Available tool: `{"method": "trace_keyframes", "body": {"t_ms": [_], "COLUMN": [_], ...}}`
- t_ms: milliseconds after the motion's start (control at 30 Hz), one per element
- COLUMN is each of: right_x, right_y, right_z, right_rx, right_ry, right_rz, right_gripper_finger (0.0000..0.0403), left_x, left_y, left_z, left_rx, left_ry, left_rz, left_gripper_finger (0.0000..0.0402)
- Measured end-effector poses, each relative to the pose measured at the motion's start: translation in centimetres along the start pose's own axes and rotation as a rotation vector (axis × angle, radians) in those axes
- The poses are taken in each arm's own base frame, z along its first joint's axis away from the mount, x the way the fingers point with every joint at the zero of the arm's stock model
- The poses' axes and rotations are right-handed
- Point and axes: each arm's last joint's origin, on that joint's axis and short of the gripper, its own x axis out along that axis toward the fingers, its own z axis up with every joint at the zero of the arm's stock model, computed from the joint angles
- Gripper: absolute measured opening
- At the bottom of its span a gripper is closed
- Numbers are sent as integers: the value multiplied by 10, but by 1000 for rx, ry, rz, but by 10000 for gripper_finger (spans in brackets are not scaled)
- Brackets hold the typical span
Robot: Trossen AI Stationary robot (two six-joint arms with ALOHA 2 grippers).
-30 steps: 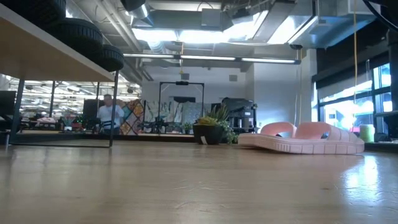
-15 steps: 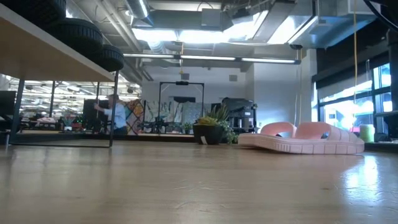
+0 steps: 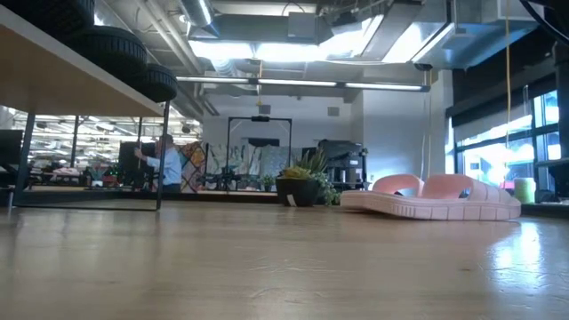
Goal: Pick and place slides into the shelf
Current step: Put the black slipper on the shelf, then put the bottom pink slipper under the shelf
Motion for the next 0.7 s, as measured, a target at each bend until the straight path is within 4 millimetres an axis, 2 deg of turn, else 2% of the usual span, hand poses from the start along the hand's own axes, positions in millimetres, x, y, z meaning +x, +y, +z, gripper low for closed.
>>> {"method": "trace_keyframes", "body": {"t_ms": [233,533,700], "right_x": [0,0,0], "right_y": [0,0,0], "right_z": [0,0,0], "right_rx": [-4,-1,0], "right_ry": [16,16,15], "right_rz": [1,1,1], "right_gripper_finger": [151,223,247], "left_x": [0,0,0], "left_y": [0,0,0], "left_z": [0,0,0], "left_rx": [0,-6,-7], "left_ry": [0,0,0], "left_rz": [0,0,0], "left_gripper_finger": [175,175,175]}}
